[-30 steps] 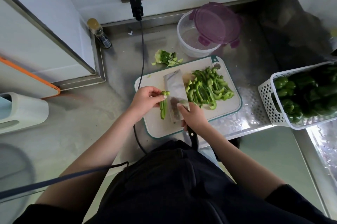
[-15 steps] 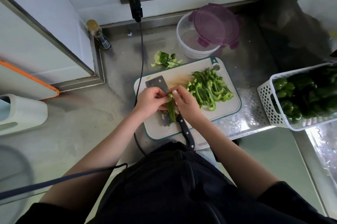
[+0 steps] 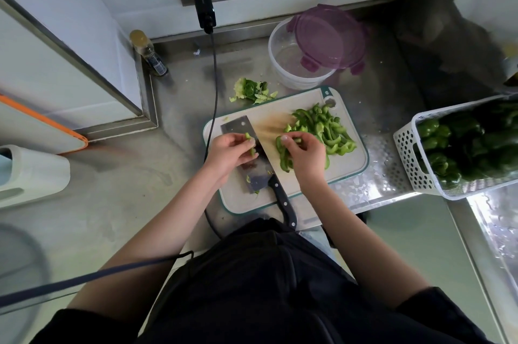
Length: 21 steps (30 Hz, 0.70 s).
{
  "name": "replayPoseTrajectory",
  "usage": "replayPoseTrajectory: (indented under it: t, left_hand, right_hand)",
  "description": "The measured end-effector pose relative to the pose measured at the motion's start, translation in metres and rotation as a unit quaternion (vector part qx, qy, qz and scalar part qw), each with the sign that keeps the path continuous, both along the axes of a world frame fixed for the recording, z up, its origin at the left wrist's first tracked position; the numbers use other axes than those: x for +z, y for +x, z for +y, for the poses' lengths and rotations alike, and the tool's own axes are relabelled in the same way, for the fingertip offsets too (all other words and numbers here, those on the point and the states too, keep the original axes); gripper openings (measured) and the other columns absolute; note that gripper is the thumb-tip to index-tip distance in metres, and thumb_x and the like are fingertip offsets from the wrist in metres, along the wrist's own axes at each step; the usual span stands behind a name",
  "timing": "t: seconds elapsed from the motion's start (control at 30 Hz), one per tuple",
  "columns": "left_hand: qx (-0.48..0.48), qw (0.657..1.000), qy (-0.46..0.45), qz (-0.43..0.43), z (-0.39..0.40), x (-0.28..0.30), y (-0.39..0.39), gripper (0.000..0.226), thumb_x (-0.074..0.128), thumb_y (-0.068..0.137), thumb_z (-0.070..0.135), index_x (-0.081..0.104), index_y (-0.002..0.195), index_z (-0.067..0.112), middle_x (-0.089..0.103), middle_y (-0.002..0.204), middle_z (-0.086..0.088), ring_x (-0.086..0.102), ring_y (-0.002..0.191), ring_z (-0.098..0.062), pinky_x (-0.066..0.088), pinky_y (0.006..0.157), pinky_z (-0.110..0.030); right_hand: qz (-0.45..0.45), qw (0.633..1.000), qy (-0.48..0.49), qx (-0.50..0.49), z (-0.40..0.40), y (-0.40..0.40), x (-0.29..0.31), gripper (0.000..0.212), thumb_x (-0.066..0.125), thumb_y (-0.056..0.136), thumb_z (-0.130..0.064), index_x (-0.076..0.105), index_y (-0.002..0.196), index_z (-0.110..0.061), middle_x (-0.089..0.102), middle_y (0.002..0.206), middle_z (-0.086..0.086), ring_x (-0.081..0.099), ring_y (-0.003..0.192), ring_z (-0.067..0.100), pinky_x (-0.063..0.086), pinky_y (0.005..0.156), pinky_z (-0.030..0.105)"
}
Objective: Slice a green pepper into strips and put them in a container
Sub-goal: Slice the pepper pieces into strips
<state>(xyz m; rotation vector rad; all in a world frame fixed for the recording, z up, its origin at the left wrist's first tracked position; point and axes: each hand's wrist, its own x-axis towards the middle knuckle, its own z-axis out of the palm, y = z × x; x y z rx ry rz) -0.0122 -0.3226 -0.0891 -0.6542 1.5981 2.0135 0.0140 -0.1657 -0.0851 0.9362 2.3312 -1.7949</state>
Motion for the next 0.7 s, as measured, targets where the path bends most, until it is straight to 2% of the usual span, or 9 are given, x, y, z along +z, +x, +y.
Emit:
replayPoseTrajectory:
  t: [0.07, 0.13, 0.23, 0.3, 0.4, 0.47, 0.53, 0.6, 0.7]
  left_hand:
    - [-0.028, 0.998, -0.05, 0.019, 0.001, 0.003, -0.005, 0.007, 0.062, 0.085, -0.004, 0.057, 0.087, 0.0, 0.059, 0.083, -0.012, 0.061, 0.072, -0.02, 0.058, 0.06, -0.023]
    - [-0.063, 0.991, -0.106, 0.042, 0.011, 0.005, -0.013, 0.014, 0.066, 0.083, -0.002, 0.057, 0.095, -0.001, 0.061, 0.086, -0.011, 0.063, 0.071, -0.018, 0.058, 0.059, -0.023]
    - [-0.086, 0.988, -0.117, 0.042, 0.037, 0.006, -0.032, 0.028, 0.069, 0.081, 0.0, 0.056, 0.105, -0.006, 0.063, 0.086, -0.01, 0.066, 0.071, -0.019, 0.058, 0.06, -0.022]
    - [-0.128, 0.982, -0.132, 0.046, 0.051, 0.005, -0.037, 0.033, 0.069, 0.082, 0.003, 0.057, 0.111, -0.008, 0.066, 0.091, -0.014, 0.068, 0.077, -0.023, 0.059, 0.068, -0.028]
    - [-0.222, 0.918, -0.274, 0.183, 0.062, 0.001, -0.035, 0.032, 0.067, 0.086, 0.013, 0.061, 0.113, -0.001, 0.068, 0.096, -0.012, 0.068, 0.084, -0.023, 0.058, 0.078, -0.037]
    - [-0.23, 0.876, -0.325, 0.271, 0.069, 0.008, -0.03, 0.029, 0.066, 0.087, 0.023, 0.066, 0.108, 0.003, 0.07, 0.098, -0.006, 0.066, 0.085, -0.016, 0.056, 0.078, -0.031]
    - [-0.242, 0.887, -0.295, 0.26, 0.076, 0.012, -0.029, 0.028, 0.067, 0.085, 0.029, 0.07, 0.1, 0.005, 0.07, 0.089, -0.003, 0.066, 0.079, -0.014, 0.056, 0.073, -0.03]
    - [-0.252, 0.914, -0.244, 0.204, 0.081, 0.013, -0.028, 0.02, 0.07, 0.084, 0.025, 0.071, 0.087, 0.005, 0.069, 0.074, -0.003, 0.065, 0.068, -0.014, 0.056, 0.067, -0.032]
    - [-0.212, 0.964, -0.123, 0.105, 0.08, 0.01, -0.027, 0.01, 0.07, 0.083, 0.012, 0.069, 0.081, 0.003, 0.069, 0.071, -0.008, 0.063, 0.063, -0.015, 0.055, 0.063, -0.027]
  right_hand:
    - [0.013, 0.998, 0.055, -0.009, 0.018, -0.006, 0.003, 0.011, 0.068, 0.087, -0.019, 0.069, 0.096, -0.014, 0.06, 0.066, -0.007, 0.042, 0.046, 0.0, 0.036, 0.044, 0.014]
    - [0.033, 0.993, 0.11, -0.004, 0.035, -0.016, 0.009, 0.016, 0.069, 0.085, -0.018, 0.066, 0.1, -0.016, 0.062, 0.077, -0.01, 0.052, 0.059, 0.0, 0.041, 0.053, 0.011]
    - [0.028, 0.987, 0.152, 0.037, 0.05, -0.031, 0.013, 0.024, 0.069, 0.083, -0.013, 0.06, 0.105, -0.02, 0.062, 0.086, -0.01, 0.058, 0.077, 0.006, 0.044, 0.067, 0.017]
    - [0.005, 0.985, 0.153, 0.073, 0.054, -0.037, 0.01, 0.025, 0.067, 0.083, -0.007, 0.061, 0.104, -0.02, 0.064, 0.091, -0.007, 0.061, 0.083, 0.01, 0.05, 0.074, 0.024]
    - [0.007, 0.992, 0.122, 0.036, 0.061, -0.038, 0.007, 0.018, 0.071, 0.08, -0.008, 0.065, 0.09, -0.021, 0.069, 0.085, -0.003, 0.066, 0.081, 0.015, 0.057, 0.078, 0.035]
    - [0.019, 0.997, 0.07, 0.011, 0.06, -0.036, 0.008, 0.016, 0.073, 0.079, -0.008, 0.065, 0.086, -0.019, 0.069, 0.08, -0.002, 0.068, 0.076, 0.013, 0.058, 0.07, 0.028]
    - [0.023, 1.0, -0.017, -0.006, 0.055, -0.035, 0.012, 0.013, 0.072, 0.08, -0.005, 0.065, 0.085, -0.015, 0.069, 0.078, -0.001, 0.067, 0.07, 0.009, 0.056, 0.064, 0.02]
    - [0.017, 0.994, -0.106, -0.025, 0.051, -0.035, 0.014, 0.012, 0.07, 0.082, -0.004, 0.065, 0.085, -0.014, 0.069, 0.079, 0.001, 0.067, 0.068, 0.01, 0.057, 0.065, 0.022]
    - [0.004, 0.99, -0.143, -0.001, 0.052, -0.035, 0.016, 0.008, 0.065, 0.086, -0.002, 0.063, 0.088, -0.009, 0.068, 0.078, 0.005, 0.066, 0.064, 0.014, 0.058, 0.065, 0.025]
